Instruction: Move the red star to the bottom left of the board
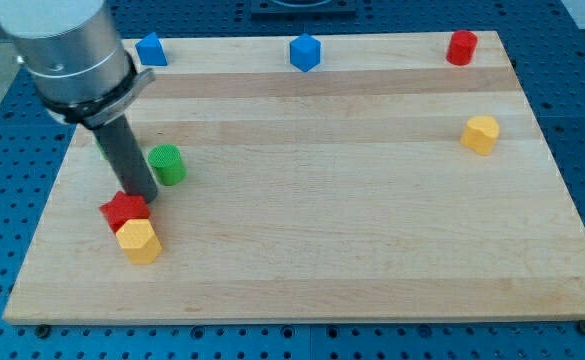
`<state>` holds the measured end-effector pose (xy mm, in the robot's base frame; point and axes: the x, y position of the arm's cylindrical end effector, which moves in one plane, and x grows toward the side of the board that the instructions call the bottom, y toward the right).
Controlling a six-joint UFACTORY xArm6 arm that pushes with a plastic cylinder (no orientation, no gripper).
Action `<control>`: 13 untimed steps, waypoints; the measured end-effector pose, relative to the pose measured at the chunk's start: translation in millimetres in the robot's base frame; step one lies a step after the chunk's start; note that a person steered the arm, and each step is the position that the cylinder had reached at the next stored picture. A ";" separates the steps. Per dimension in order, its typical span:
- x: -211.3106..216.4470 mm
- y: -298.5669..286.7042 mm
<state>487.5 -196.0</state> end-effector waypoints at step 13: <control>39.4 -22.2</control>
<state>526.9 -218.2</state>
